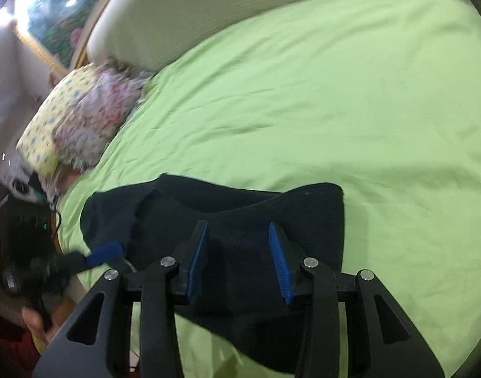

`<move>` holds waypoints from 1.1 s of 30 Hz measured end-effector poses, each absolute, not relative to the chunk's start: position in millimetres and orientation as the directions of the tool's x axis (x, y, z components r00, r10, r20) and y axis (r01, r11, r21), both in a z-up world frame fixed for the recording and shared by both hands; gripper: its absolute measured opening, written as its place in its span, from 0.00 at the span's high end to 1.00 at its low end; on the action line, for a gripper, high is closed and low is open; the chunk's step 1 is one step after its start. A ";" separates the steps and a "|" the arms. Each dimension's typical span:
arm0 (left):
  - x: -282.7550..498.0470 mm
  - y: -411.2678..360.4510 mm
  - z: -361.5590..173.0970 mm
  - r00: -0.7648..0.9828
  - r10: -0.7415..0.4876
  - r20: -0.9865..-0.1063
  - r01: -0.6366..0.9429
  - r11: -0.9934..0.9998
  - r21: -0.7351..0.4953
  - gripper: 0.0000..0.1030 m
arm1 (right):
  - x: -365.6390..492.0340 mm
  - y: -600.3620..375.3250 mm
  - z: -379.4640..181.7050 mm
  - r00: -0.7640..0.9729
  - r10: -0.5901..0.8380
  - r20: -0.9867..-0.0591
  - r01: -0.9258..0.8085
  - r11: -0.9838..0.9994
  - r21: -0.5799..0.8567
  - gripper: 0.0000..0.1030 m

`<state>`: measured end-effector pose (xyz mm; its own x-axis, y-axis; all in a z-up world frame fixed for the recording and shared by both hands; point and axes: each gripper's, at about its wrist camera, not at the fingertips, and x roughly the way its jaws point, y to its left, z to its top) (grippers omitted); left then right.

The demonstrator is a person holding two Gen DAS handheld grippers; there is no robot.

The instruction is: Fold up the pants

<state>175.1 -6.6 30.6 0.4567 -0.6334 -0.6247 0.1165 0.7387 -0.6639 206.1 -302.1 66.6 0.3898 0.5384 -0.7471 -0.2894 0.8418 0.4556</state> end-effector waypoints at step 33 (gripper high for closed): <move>59.0 130.7 33.8 0.699 -0.237 -0.675 -0.422 0.626 -0.656 0.18 | 210.7 -130.4 103.0 0.182 0.594 -0.784 -0.749 0.600 0.281 0.55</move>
<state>59.0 130.7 33.8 0.6990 -0.2368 -0.6748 -0.4216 0.6258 -0.6563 210.7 -130.4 103.0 0.1821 0.5939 -0.7836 -0.7490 0.6002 0.2808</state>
